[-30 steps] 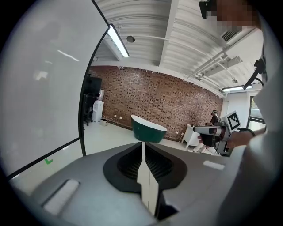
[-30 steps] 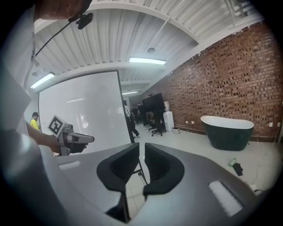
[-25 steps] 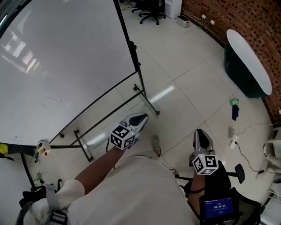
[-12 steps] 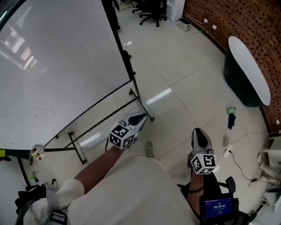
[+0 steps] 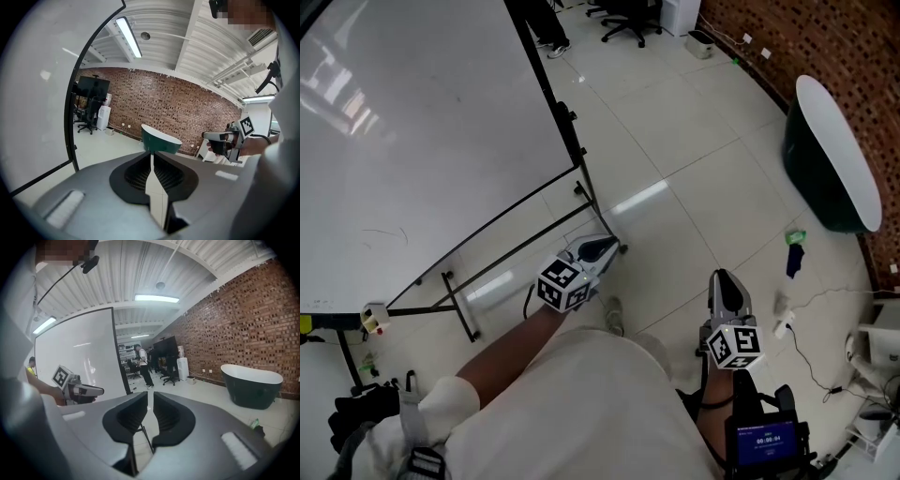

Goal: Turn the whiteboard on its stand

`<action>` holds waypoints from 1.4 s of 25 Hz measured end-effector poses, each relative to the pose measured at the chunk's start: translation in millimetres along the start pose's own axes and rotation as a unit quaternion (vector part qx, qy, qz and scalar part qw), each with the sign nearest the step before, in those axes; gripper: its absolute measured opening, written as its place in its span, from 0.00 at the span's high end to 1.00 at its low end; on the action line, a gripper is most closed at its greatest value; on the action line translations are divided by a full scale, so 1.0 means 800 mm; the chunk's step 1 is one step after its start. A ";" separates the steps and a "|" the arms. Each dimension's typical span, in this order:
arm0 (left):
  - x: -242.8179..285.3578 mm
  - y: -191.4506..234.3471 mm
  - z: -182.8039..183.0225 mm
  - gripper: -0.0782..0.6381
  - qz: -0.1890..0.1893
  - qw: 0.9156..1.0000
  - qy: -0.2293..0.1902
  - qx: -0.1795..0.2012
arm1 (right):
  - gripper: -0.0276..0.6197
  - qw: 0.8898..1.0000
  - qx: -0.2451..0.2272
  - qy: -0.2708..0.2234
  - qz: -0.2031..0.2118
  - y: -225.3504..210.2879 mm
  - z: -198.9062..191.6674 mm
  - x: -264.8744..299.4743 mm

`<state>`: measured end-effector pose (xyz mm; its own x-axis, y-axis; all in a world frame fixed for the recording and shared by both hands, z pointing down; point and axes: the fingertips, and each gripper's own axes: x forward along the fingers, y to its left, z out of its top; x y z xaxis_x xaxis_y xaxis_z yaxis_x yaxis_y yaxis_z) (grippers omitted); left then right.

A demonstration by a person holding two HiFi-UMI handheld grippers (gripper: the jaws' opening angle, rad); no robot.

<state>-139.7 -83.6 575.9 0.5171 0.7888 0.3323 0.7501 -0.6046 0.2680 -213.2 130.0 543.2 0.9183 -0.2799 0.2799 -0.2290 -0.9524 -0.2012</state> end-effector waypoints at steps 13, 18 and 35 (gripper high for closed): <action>-0.045 0.044 0.015 0.84 0.121 0.991 -0.043 -0.036 | 0.91 0.992 -0.035 0.013 0.123 0.018 0.030 0.086; -0.040 0.055 0.031 0.84 0.182 0.979 -0.071 -0.059 | 0.91 0.980 -0.056 0.032 0.188 0.009 0.047 0.125; 0.052 0.047 0.082 0.84 0.294 0.946 -0.106 -0.087 | 0.91 0.946 -0.093 0.055 0.306 -0.092 0.102 0.234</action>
<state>-63.0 -66.1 540.2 0.9085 0.3035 0.2872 0.2371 -0.9404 0.2436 2.0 157.3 534.1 0.5581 -0.7869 0.2632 -0.7693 -0.6096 -0.1913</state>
